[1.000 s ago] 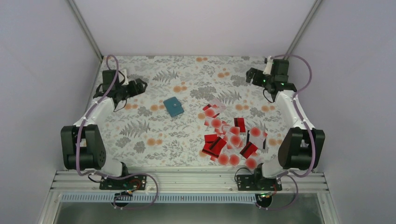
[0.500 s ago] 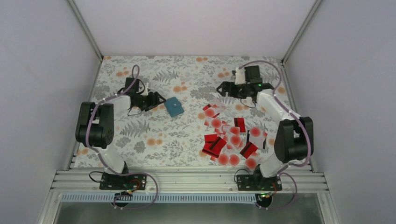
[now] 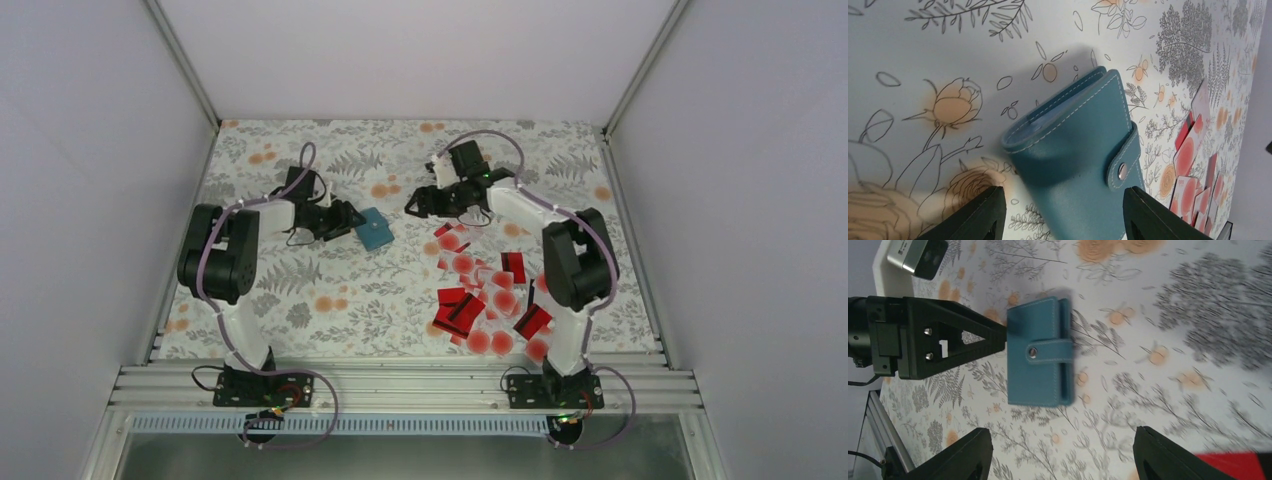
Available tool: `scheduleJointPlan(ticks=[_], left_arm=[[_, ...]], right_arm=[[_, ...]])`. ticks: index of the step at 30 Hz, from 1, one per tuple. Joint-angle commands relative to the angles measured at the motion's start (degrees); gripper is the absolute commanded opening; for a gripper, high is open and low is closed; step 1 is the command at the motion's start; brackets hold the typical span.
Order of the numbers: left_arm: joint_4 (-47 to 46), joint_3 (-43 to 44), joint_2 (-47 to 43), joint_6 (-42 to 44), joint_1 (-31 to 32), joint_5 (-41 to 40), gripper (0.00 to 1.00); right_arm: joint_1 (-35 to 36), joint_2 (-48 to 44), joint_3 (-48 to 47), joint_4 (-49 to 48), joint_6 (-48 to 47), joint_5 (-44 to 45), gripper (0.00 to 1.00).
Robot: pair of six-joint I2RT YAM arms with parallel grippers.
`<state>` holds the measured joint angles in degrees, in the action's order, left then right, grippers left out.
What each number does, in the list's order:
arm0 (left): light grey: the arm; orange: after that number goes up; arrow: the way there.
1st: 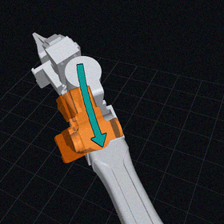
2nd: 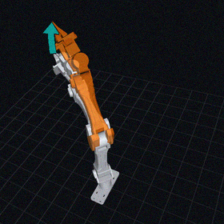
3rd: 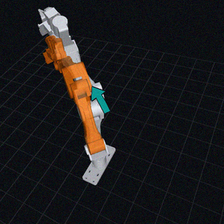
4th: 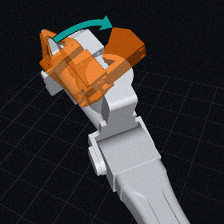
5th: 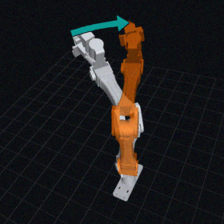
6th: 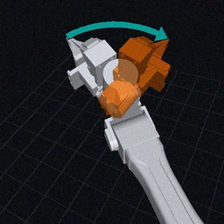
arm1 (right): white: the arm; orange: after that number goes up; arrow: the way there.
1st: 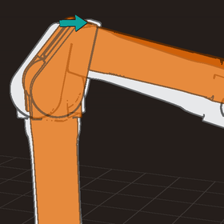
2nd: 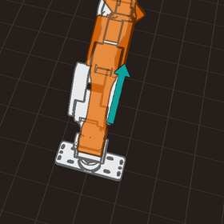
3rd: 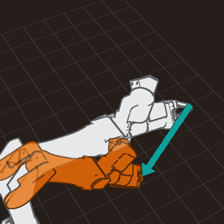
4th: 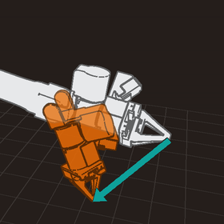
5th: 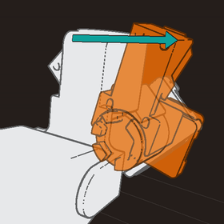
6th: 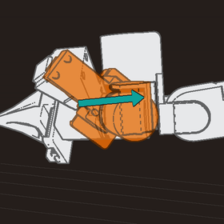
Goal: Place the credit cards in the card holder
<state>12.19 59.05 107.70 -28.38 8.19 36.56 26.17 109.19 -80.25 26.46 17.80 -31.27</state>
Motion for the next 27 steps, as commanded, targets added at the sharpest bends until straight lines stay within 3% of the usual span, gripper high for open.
scheduleJointPlan(ticks=[1, 11, 17, 20, 27], left_arm=[[1.8, 1.5, 2.2, -0.9, 0.3, -1.3, 0.59], [0.3, 0.9, 3.9, -0.7, 0.4, -0.5, 0.45], [-3.4, 0.5, 5.1, -0.6, 0.6, 2.8, 0.28], [-6.0, -0.4, 4.7, -0.8, 0.6, 4.8, 0.18], [-12.8, -3.1, 0.8, -2.2, 0.6, 8.1, 0.03]], right_arm=[[3.1, 6.0, -6.3, 1.6, 0.1, -2.0, 0.71], [6.9, 19.2, -16.1, 4.6, -0.3, -3.7, 0.58], [7.5, 23.2, -16.7, 5.2, -0.4, -5.9, 0.46], [7.5, 23.7, -16.6, 5.1, -0.5, -7.1, 0.38], [7.5, 23.6, -15.9, 5.3, -0.8, -9.1, 0.08]])
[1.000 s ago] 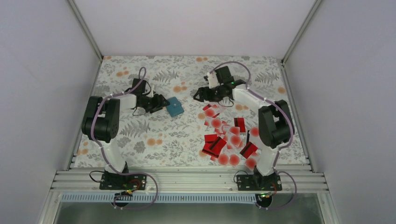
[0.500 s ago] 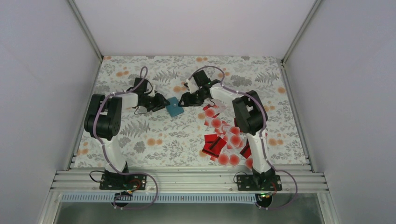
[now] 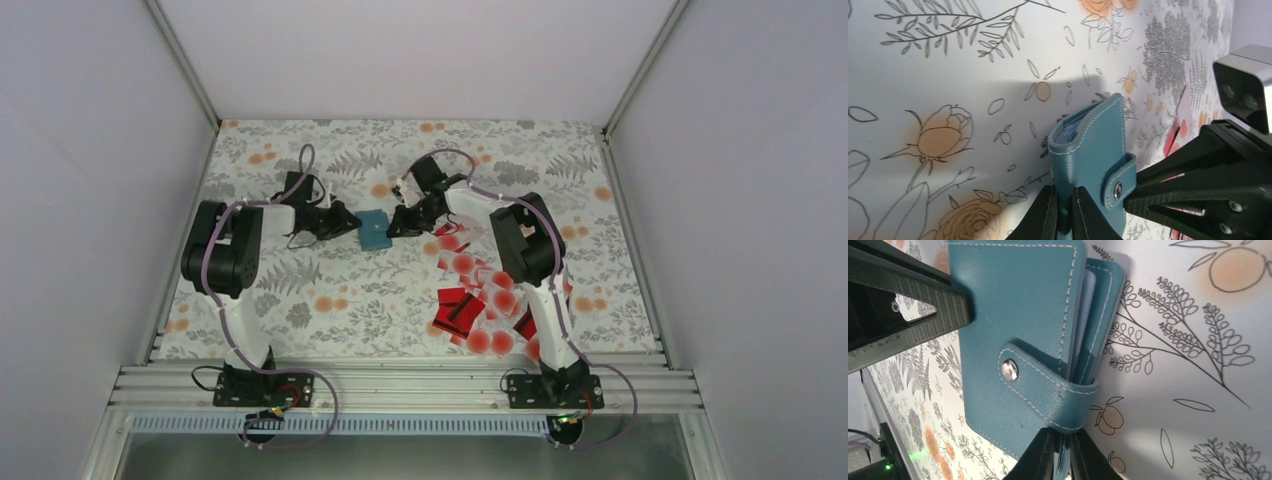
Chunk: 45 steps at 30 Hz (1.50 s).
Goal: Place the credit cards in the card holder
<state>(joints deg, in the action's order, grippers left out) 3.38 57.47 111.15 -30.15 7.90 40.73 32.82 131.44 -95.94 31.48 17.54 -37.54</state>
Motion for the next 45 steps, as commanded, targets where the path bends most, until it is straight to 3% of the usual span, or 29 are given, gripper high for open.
scheduleJointPlan(ticks=[1, 6, 13, 16, 20, 27, 33, 39, 42, 45], left_arm=[[-4.5, -1.8, -3.3, -0.4, 0.9, 4.3, 0.02], [-5.4, -2.7, -6.5, -0.1, 0.9, 5.7, 0.02], [-3.3, -3.0, -13.4, 5.1, 1.1, 9.1, 0.02], [-2.8, -3.1, -16.8, 6.2, 1.2, 11.3, 0.02], [-1.8, -1.9, -19.6, 7.4, 1.8, 15.5, 0.02], [0.9, 4.8, -20.5, 9.5, 5.3, 22.3, 0.02], [1.1, 9.0, -21.0, 8.9, 7.8, 24.3, 0.02], [1.8, 10.7, -21.1, 8.1, 8.7, 23.5, 0.04], [2.4, 11.4, -21.2, 7.8, 9.1, 22.0, 0.14], [2.2, 11.5, -22.3, 6.8, 9.4, 20.6, 0.51]], right_arm=[[0.9, 1.2, -0.3, 0.4, -0.5, -3.0, 0.05], [0.8, -1.0, 0.2, 0.7, -2.0, -4.9, 0.08], [-1.5, -11.2, 5.9, -1.0, -4.3, -4.6, 0.64], [-4.1, -16.4, 10.5, -3.1, -4.4, -7.8, 0.77], [-7.1, -21.7, 13.9, -4.7, -5.7, -17.2, 0.86], [-9.1, -21.2, 9.0, -2.4, -7.5, -26.0, 0.75], [-11.3, -21.6, 6.1, -4.8, -3.9, -30.6, 0.42], [-11.4, -25.0, 6.1, -5.0, -3.1, -36.6, 0.17], [-11.4, -26.8, 6.5, -4.9, -2.3, -37.2, 0.04], [-11.3, -28.7, 6.6, -6.2, 0.3, -37.0, 0.04]])
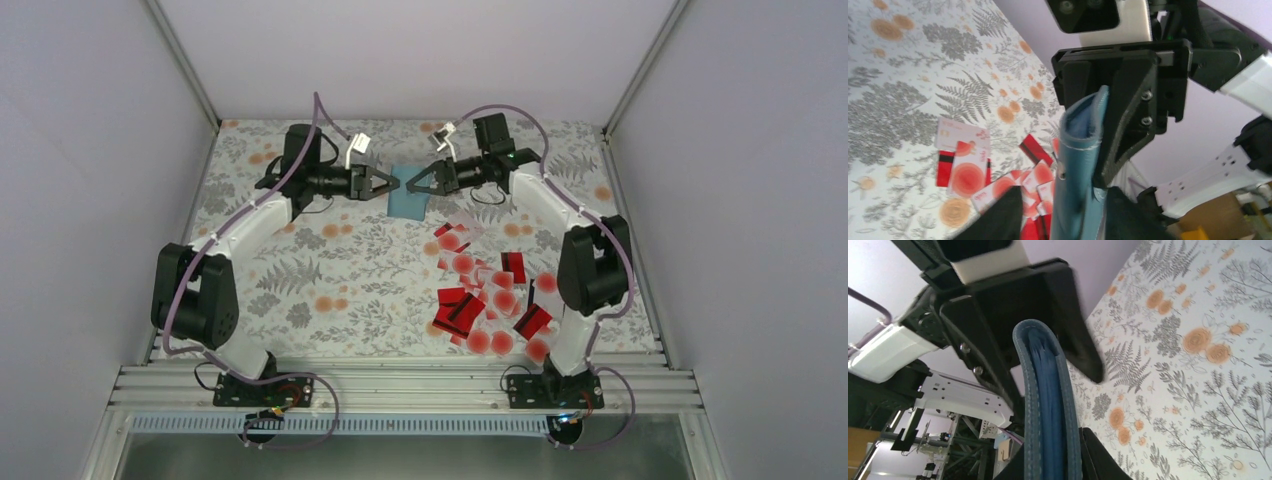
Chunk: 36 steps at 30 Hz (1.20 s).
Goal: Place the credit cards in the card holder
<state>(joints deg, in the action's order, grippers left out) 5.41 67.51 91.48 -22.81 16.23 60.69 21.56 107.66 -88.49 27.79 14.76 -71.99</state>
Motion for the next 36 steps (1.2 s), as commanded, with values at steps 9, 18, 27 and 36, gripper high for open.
scheduleJointPlan(ticks=[9, 18, 27, 36], left_arm=[[-10.7, -5.1, -10.2, -7.0, 1.2, 5.7, 0.85], [-19.1, -5.4, -11.0, -12.9, 2.8, 6.5, 0.57], [-28.1, -6.4, -10.4, -19.5, 5.1, 5.3, 0.20], [-2.4, -2.3, -12.6, -5.2, 5.3, -12.9, 0.02]], right_arm=[[-0.1, -9.7, -4.2, -8.8, 12.5, -3.4, 0.04], [0.1, -10.5, -5.7, -8.8, 13.9, -7.0, 0.04], [1.4, -11.5, -4.8, -9.1, 14.2, -7.2, 0.05], [0.9, -13.5, -6.9, 3.2, 13.1, 20.9, 0.99]])
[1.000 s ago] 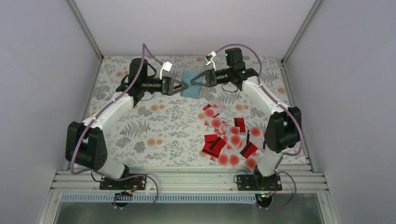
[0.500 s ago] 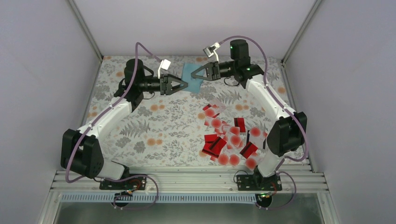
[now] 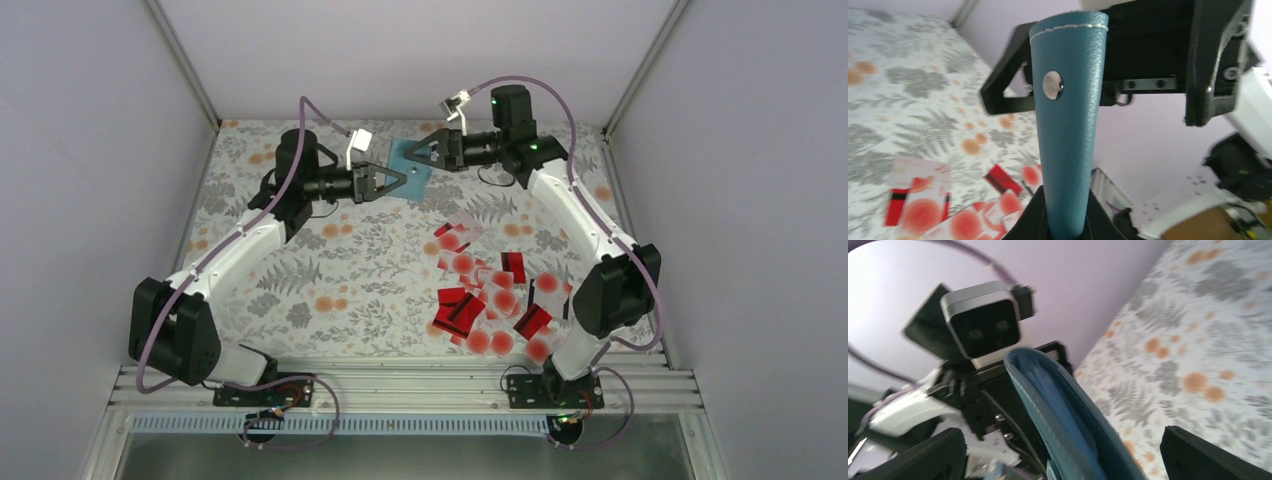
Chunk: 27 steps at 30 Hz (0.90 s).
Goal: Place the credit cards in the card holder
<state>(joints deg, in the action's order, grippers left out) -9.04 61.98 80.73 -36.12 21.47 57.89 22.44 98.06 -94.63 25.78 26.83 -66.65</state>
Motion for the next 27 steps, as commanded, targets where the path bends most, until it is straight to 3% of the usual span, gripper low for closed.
scheduleJointPlan(ticks=[1, 9, 10, 12, 13, 18, 22, 27], left_arm=[[13.0, 3.3, -2.0, 9.1, 0.1, -11.1, 0.03], [20.0, 5.4, -1.9, 16.0, 0.6, -19.6, 0.02], [20.8, 6.0, -1.7, 16.6, 0.9, -21.0, 0.02], [22.6, 7.1, -1.1, 17.3, 1.4, -24.4, 0.03], [23.9, 7.6, -0.7, 17.4, 1.8, -26.5, 0.02], [27.8, 10.6, 2.5, 16.2, 3.8, -35.7, 0.02], [30.2, 13.5, 5.6, 14.3, 6.0, -40.1, 0.02], [31.8, 17.9, 9.5, 13.8, 9.1, -41.9, 0.02]], right_arm=[[0.0, -5.4, 0.1, 4.6, 1.6, 19.2, 0.99], [-0.5, -15.0, 7.2, 0.6, 9.5, 43.7, 0.99], [-1.1, -15.4, 8.2, 0.3, 11.5, 44.1, 0.94], [-2.8, -14.4, 9.6, 0.6, 13.6, 41.1, 0.74], [-3.6, -13.3, 9.9, 1.3, 14.1, 38.9, 0.70], [-5.1, -8.1, 10.7, 4.3, 8.6, 26.3, 0.79], [-4.2, -8.5, 11.9, 4.1, 6.2, 28.1, 0.84], [-1.9, -6.7, 10.3, 6.0, 4.3, 29.7, 0.83]])
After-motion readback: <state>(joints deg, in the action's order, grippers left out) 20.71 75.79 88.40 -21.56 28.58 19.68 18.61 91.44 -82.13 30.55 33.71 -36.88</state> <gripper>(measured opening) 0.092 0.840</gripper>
